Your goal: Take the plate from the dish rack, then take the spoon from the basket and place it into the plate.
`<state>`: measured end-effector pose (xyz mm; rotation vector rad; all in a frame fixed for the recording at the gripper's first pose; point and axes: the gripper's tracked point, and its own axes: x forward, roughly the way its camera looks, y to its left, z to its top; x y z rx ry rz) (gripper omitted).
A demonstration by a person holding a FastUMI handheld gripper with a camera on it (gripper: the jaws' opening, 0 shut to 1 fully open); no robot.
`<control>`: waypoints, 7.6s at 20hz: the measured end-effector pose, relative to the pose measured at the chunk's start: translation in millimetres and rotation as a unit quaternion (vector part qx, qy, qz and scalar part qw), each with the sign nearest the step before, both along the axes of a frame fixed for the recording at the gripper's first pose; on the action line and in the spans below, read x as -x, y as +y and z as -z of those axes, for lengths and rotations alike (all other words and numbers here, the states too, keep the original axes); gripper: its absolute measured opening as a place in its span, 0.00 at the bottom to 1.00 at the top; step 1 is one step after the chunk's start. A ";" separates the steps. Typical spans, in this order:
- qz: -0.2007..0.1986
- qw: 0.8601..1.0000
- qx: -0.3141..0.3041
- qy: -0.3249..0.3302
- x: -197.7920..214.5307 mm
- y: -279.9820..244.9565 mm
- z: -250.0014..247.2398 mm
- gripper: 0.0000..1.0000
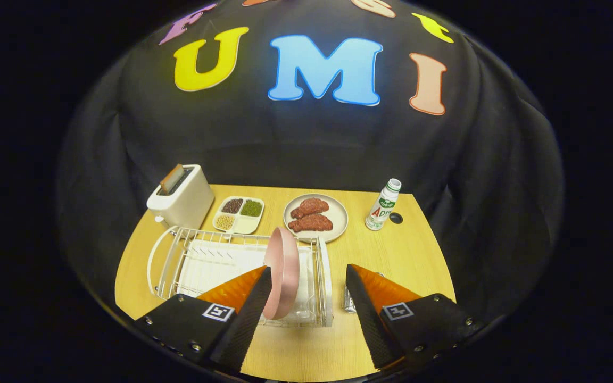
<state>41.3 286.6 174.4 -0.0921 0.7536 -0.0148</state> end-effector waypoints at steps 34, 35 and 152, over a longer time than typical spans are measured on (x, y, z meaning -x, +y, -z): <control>0.083 0.966 0.238 0.061 -52.5 1.5 5.3 0.03; 0.086 0.966 0.236 0.055 -50.1 -4.4 -1.9 0.03; -0.064 0.945 -0.133 -0.293 -12.6 -151.2 129.2 0.10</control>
